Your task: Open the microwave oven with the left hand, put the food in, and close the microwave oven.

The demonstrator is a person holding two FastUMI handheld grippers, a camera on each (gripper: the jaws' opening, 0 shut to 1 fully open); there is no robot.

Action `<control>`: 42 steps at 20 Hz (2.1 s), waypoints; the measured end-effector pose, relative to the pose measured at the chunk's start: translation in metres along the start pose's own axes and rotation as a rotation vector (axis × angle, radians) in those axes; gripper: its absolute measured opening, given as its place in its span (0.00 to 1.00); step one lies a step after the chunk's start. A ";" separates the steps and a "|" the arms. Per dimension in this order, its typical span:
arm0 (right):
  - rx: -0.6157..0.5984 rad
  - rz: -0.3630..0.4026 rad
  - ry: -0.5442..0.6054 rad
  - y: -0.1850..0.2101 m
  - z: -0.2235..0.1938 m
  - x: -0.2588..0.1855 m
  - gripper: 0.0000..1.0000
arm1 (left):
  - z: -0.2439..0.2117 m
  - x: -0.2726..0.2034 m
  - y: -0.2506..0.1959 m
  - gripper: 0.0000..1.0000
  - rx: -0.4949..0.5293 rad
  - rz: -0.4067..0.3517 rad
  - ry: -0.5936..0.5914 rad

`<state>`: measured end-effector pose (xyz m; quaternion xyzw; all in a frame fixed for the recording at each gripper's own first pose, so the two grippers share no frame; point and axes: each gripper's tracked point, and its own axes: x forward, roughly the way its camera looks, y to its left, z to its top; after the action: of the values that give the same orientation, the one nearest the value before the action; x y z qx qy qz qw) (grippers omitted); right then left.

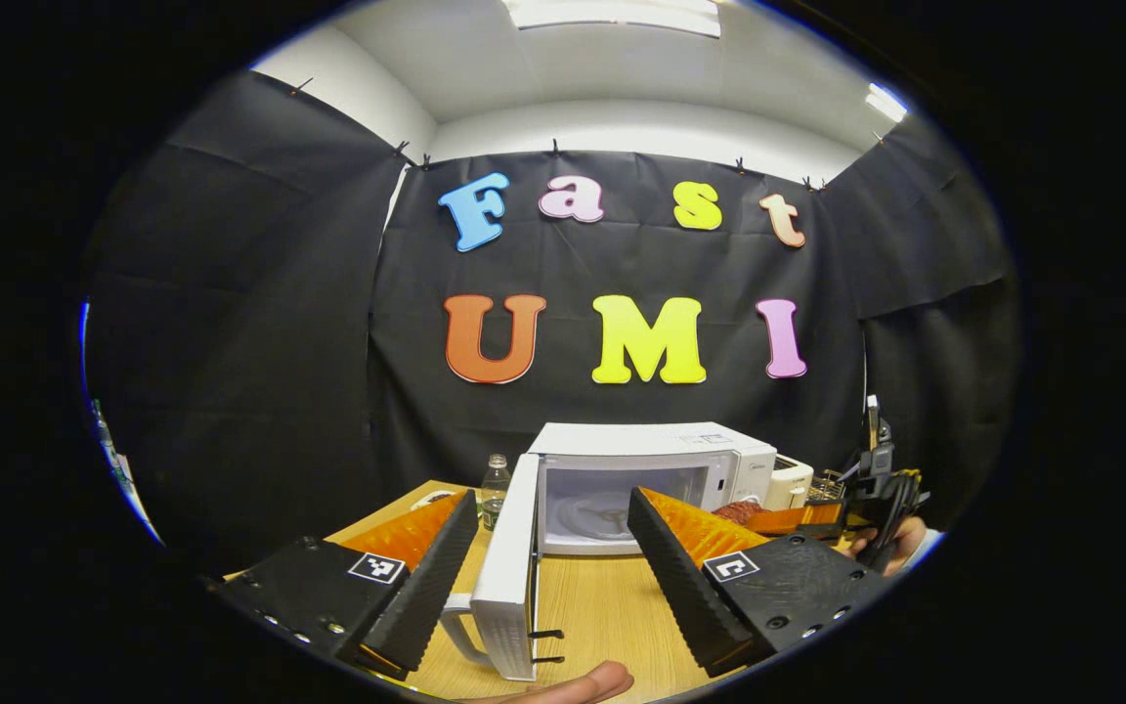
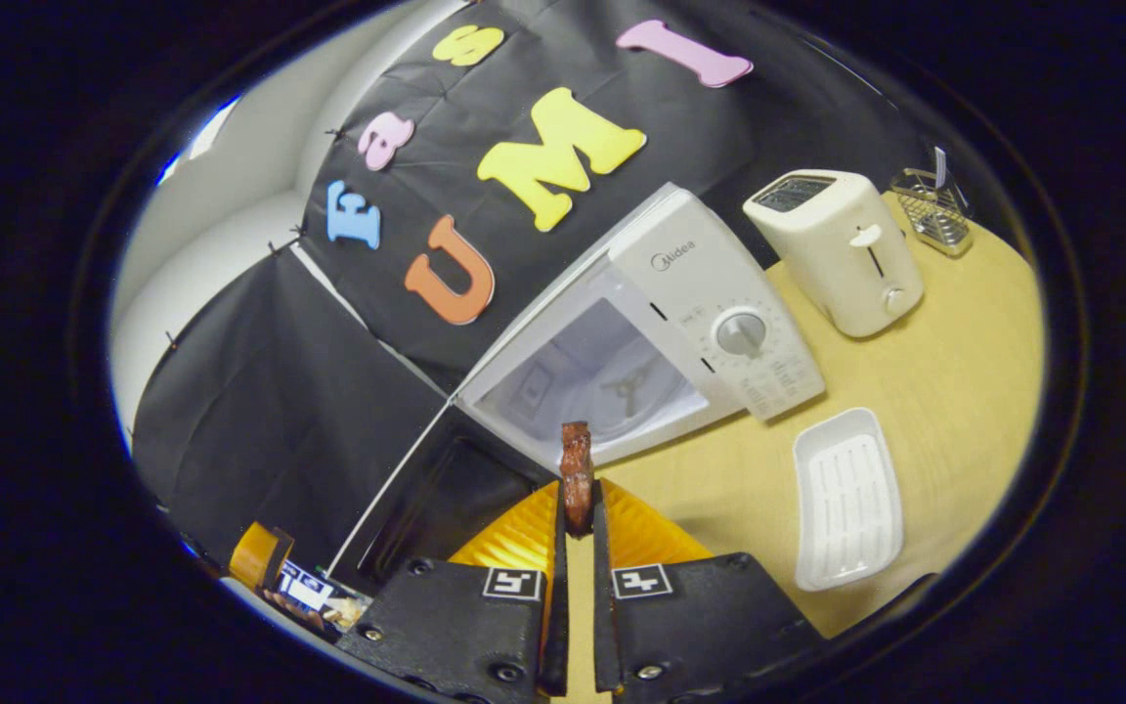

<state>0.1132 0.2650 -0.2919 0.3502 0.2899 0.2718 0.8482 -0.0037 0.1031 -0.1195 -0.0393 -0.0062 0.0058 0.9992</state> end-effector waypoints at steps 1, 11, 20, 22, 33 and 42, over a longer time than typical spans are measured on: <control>0.025 0.006 -0.065 0.004 0.004 0.013 0.13 | -0.001 0.000 0.002 0.95 0.002 0.005 0.001; 0.012 -0.197 -0.351 -0.006 0.004 0.160 0.14 | -0.001 0.000 0.019 0.95 0.025 0.021 0.014; -0.187 -0.335 -0.511 -0.008 0.013 0.249 0.15 | -0.011 0.002 0.040 0.95 0.013 0.056 0.049; -0.258 -0.367 -0.521 -0.014 0.016 0.251 0.15 | -0.016 0.004 0.043 0.95 0.021 0.065 0.056; -0.487 -0.467 -0.451 -0.032 0.024 0.247 0.45 | -0.024 0.007 0.035 0.95 0.025 0.048 0.076; -0.643 -0.427 -0.337 -0.009 0.028 0.193 0.96 | -0.010 -0.013 0.032 0.95 0.036 0.052 0.056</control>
<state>0.2663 0.3755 -0.3406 0.0392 0.1135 0.1053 0.9872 -0.0167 0.1342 -0.1322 -0.0214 0.0230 0.0307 0.9990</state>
